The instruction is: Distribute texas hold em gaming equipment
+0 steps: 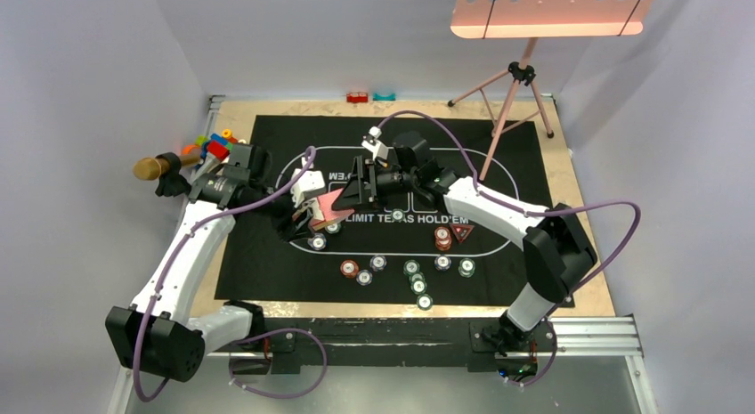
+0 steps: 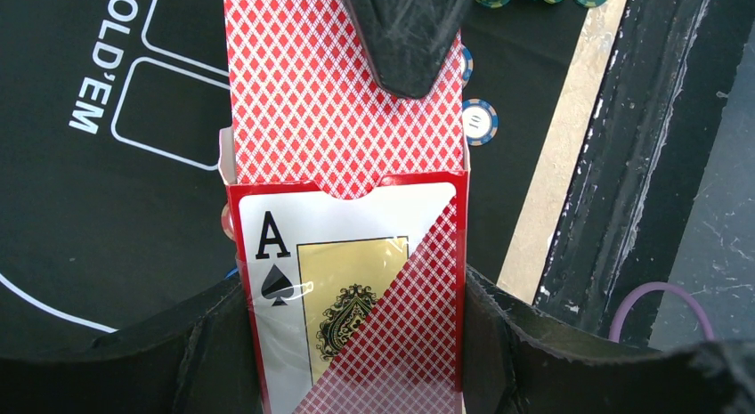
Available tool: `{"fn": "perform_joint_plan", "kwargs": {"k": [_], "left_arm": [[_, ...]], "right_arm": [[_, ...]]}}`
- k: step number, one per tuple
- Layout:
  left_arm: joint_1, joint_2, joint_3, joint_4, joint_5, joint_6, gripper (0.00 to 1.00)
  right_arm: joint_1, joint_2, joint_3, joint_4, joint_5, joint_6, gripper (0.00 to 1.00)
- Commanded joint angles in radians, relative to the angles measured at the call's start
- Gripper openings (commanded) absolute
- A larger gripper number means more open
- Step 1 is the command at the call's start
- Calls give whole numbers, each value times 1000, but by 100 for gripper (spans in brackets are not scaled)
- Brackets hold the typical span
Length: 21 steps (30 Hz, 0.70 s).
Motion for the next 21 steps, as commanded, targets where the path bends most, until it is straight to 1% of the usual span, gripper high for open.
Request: {"fn": "perform_joint_plan", "kwargs": {"k": [1,2,10,18,21], "left_arm": [[-4,0,-6,62,64,-12,0],[-3,0,-6,65,66,-16,0],[-4,-15,-14,88,90,-25,0],[-4,-22,-22,90,117,-32,0],[-4,-25,-27,91,119,-32,0]], "right_arm": [[14,18,58,0,-28,-26,71],[14,22,58,4,-29,-21,70],[9,24,36,20,-41,-7,56],[-25,-7,-14,28,-35,-17,50],[-36,-14,-20,32,-39,-19,45]]}}
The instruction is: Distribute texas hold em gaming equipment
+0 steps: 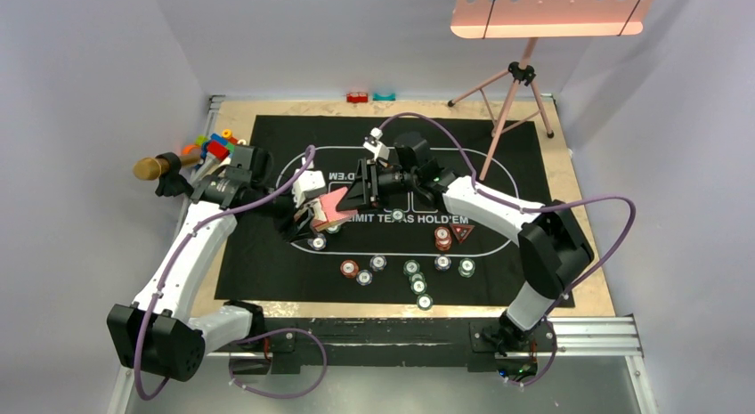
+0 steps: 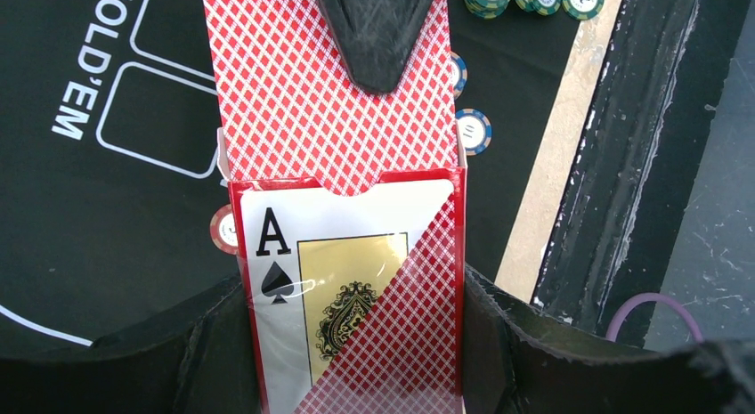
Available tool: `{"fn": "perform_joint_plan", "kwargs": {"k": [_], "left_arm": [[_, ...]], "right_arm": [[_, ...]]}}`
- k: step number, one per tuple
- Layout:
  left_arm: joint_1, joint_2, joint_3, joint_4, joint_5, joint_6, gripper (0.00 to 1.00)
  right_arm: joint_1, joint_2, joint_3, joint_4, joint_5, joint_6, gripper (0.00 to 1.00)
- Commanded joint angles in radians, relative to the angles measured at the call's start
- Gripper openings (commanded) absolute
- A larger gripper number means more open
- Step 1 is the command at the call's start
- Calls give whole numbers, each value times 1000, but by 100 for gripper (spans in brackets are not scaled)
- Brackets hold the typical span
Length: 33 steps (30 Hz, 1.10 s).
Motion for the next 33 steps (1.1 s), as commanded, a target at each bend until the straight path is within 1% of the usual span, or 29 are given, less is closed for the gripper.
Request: {"fn": "perform_joint_plan", "kwargs": {"k": [1,5,16,29,30,31,33], "left_arm": [[-4,-29,-1,48,93,-6,0],[-4,-29,-2,45,92,1,0],[-3,-30,-17,47,86,7,0],[-4,-34,-7,37,92,3,0],[-3,-35,-9,38,93,3,0],[-3,-37,-10,39,93,2,0],[-3,-37,-13,46,93,-3,0]], "right_arm": [[-20,-44,-17,14,-16,-19,44],[-26,-49,-18,17,-17,-19,40],[-49,-76,-25,6,-16,-26,24],[-77,-90,-35,-51,2,-72,17],[-79,-95,-37,-52,3,-75,19],[-80,-100,-39,-51,4,-74,23],[-80,-107,-41,-45,4,-66,40]]}}
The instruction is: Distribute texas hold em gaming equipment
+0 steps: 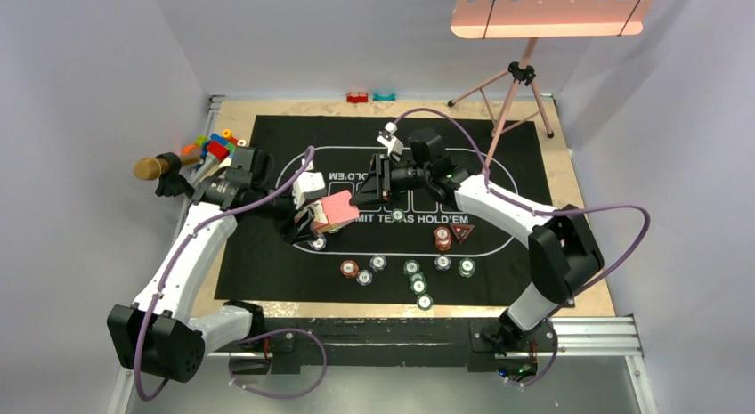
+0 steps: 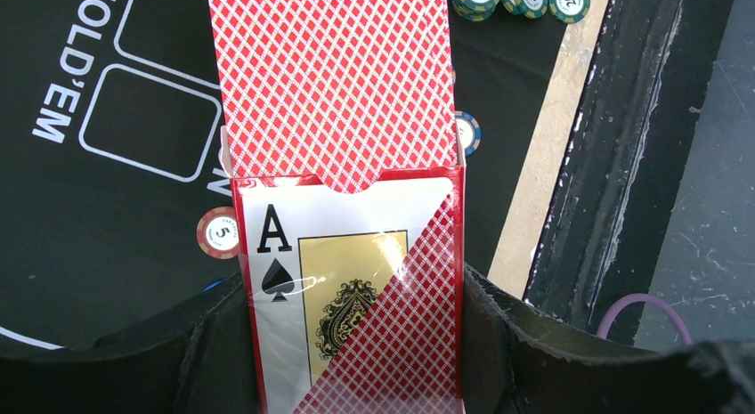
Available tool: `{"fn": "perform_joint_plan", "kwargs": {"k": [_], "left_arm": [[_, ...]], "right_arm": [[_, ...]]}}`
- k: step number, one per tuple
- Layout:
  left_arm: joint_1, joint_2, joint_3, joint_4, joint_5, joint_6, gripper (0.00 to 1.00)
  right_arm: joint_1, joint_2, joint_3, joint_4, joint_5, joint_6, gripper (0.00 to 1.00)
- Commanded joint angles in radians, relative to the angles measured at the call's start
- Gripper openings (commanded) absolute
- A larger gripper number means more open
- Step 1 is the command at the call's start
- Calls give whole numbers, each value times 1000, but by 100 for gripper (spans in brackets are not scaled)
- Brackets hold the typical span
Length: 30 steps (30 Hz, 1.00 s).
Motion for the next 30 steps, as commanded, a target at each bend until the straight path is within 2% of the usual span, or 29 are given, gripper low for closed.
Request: {"fn": "perform_joint_plan", "kwargs": {"k": [1,4,6,15,21,24,27,30], "left_arm": [[-4,-31,5,50,76,0,0],[-3,-29,5,58,82,-11,0],[-2,-29,8,68,82,-26,0],[-4,-19,26,84,69,-54,0],[-4,-17,41,84,31,-57,0],[-6,-11,43,87,12,-56,0],[-14,-1,50,83,-33,-44,1],[-23,4,59,78,-58,-31,4]], "right_arm": [[-9,-63,-9,-8,15,-15,48],[-7,-70,-19,68,6,42,63],[5,-64,-31,138,-14,84,68],[103,53,-11,351,-84,245,71],[122,101,5,416,-112,322,60],[124,110,11,423,-113,333,51],[128,119,19,433,-117,344,36],[132,130,40,401,-120,330,30]]}}
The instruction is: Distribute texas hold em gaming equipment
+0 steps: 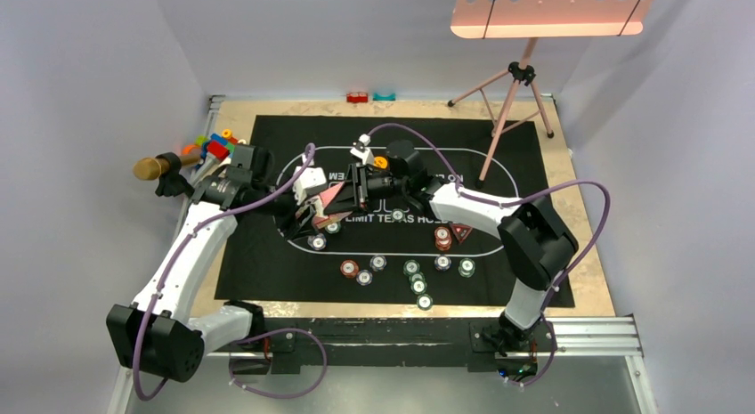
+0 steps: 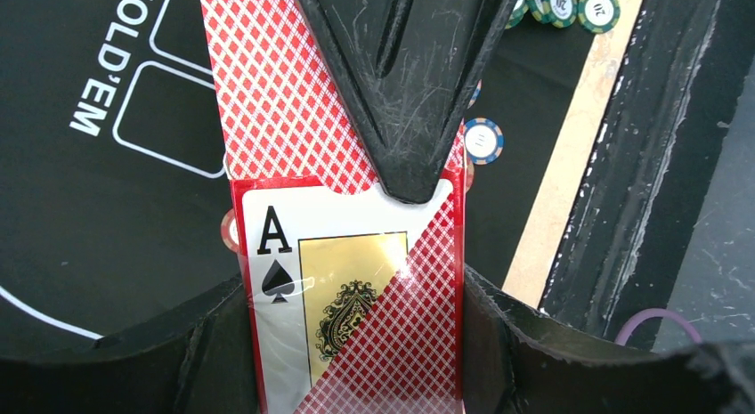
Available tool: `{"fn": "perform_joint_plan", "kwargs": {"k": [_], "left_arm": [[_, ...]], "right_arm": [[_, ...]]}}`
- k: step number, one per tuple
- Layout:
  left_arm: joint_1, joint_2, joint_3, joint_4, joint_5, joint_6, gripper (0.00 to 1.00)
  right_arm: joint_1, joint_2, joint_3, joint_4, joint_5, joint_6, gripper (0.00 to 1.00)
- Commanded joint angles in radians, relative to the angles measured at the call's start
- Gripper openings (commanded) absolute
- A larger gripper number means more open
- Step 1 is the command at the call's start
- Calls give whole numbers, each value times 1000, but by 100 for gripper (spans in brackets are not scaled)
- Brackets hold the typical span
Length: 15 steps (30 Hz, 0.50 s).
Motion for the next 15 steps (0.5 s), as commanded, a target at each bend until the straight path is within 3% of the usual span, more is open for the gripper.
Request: {"fn": "perform_joint_plan", "kwargs": {"k": [1,6,15], "left_arm": [[-18,5,51,38,-35,18,6],[-53,7,47,32,-74,47,22],[-91,10,23,66,-115,52,68]], "right_arm": [[14,6,69,30,-38,4,29],[22,30,87,12,-47,2,20],[27,33,80,19,-46,7,14]]}}
